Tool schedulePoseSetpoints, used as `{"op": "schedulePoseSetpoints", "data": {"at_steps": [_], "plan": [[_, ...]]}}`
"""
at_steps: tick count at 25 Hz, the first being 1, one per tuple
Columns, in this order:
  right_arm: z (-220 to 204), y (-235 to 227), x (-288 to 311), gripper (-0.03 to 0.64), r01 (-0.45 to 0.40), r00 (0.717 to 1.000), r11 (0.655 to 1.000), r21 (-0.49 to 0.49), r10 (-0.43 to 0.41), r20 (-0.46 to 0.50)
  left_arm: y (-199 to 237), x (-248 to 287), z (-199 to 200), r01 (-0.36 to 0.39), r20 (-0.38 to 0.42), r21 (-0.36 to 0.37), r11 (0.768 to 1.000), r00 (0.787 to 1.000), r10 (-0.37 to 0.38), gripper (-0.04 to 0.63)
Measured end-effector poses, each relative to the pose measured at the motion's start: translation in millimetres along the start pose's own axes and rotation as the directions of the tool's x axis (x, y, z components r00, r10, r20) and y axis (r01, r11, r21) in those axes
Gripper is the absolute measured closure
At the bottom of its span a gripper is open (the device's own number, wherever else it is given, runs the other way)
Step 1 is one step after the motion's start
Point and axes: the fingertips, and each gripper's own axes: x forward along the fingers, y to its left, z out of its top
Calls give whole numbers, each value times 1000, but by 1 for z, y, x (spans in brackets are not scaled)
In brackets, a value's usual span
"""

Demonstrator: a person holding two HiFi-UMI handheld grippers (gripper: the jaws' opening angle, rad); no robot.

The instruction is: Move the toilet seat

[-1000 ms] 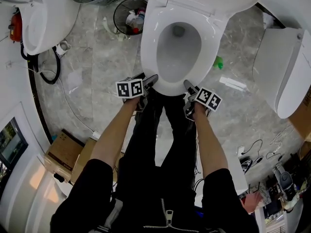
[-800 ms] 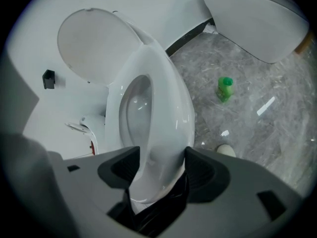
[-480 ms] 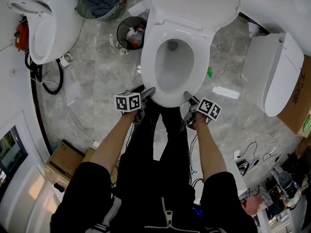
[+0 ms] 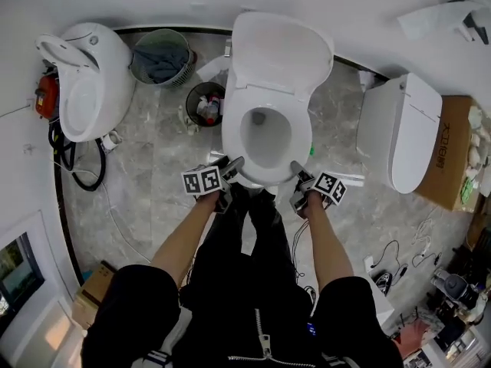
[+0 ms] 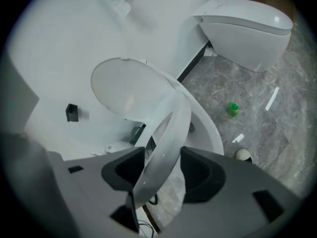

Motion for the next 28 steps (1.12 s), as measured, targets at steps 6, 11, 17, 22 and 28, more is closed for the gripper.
{"op": "schedulePoseSetpoints", "data": {"at_steps": [6,11,17,22,28], "plan": [[41,60,-18,345,-103,990,994,43,98,104,-48,-6,54,97,67,-46,994,993,-94,290],[75,95,-28,336,-191,966,977,95,170,195,-77,-2,91,137,102,-66,988,986,-129,270],[119,124,-30,351,-290,938,946,144,251,237,-104,10,140,165,202,-125,978,970,-137,262],[163,151,-20,374,-375,905,907,191,314,288,-123,24,190,191,277,-165,968,951,-140,265],[208,175,-3,379,-408,893,880,245,328,308,-134,46,238,198,378,-231,953,920,-99,282]]}}
